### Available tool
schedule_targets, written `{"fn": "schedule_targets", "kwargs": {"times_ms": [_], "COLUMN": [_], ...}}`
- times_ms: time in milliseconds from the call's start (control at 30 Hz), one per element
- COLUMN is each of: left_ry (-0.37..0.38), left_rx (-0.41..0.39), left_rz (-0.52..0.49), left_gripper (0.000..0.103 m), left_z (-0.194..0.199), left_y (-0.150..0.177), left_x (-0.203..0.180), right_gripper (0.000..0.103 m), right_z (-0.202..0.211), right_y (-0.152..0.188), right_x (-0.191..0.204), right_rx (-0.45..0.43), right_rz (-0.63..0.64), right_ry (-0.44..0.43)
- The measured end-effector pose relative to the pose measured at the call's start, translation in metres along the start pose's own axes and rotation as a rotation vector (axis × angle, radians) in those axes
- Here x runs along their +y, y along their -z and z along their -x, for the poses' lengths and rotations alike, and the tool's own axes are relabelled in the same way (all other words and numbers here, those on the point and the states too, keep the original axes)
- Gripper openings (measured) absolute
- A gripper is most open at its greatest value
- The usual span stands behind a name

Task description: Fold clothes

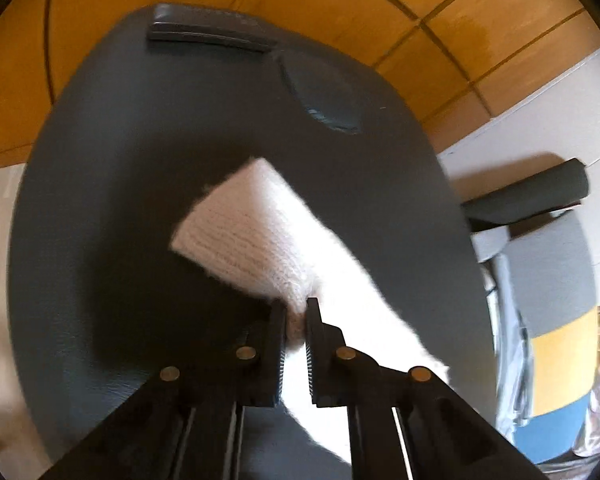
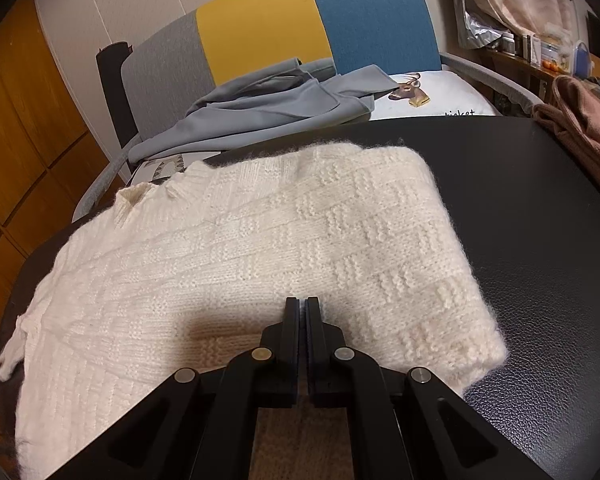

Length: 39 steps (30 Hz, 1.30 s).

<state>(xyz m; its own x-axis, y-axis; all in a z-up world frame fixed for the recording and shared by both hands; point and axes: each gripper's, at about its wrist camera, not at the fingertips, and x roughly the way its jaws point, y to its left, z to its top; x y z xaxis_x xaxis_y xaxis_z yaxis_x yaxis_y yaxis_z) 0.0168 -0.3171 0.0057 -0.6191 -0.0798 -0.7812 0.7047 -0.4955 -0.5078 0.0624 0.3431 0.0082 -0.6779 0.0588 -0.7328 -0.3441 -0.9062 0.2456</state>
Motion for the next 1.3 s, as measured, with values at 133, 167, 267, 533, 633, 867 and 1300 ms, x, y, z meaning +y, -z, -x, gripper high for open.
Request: {"fn": "schedule_targets", "kwargs": {"times_ms": [133, 167, 267, 533, 633, 867, 1300], "left_ry": [0.091, 0.127, 0.226, 0.469, 0.517, 0.539, 0.553], "left_rx": [-0.103, -0.115, -0.135, -0.077, -0.031, 0.148, 0.433], "left_rz": [-0.161, -0.191, -0.277, -0.737, -0.881, -1.090, -1.209], "left_gripper": [0.007, 0.007, 0.007, 0.007, 0.007, 0.007, 0.019], "left_z": [0.030, 0.038, 0.059, 0.098, 0.095, 0.067, 0.044], "left_y": [-0.003, -0.005, -0.002, 0.112, 0.170, 0.302, 0.361], "left_x": [-0.045, -0.058, -0.095, -0.238, -0.284, -0.327, -0.265], "right_gripper": [0.003, 0.003, 0.003, 0.003, 0.003, 0.003, 0.004], "right_z": [0.000, 0.000, 0.000, -0.001, -0.001, -0.002, 0.001], "right_y": [0.000, 0.000, 0.000, -0.001, -0.001, 0.000, -0.007], "right_x": [0.000, 0.000, -0.001, -0.003, -0.003, -0.003, 0.007], "right_rx": [-0.001, -0.001, -0.001, 0.000, -0.001, -0.002, 0.034], "right_rz": [-0.004, -0.005, -0.004, -0.003, -0.005, -0.009, 0.051], "right_ry": [-0.003, -0.003, -0.004, -0.007, -0.009, -0.014, 0.006]}}
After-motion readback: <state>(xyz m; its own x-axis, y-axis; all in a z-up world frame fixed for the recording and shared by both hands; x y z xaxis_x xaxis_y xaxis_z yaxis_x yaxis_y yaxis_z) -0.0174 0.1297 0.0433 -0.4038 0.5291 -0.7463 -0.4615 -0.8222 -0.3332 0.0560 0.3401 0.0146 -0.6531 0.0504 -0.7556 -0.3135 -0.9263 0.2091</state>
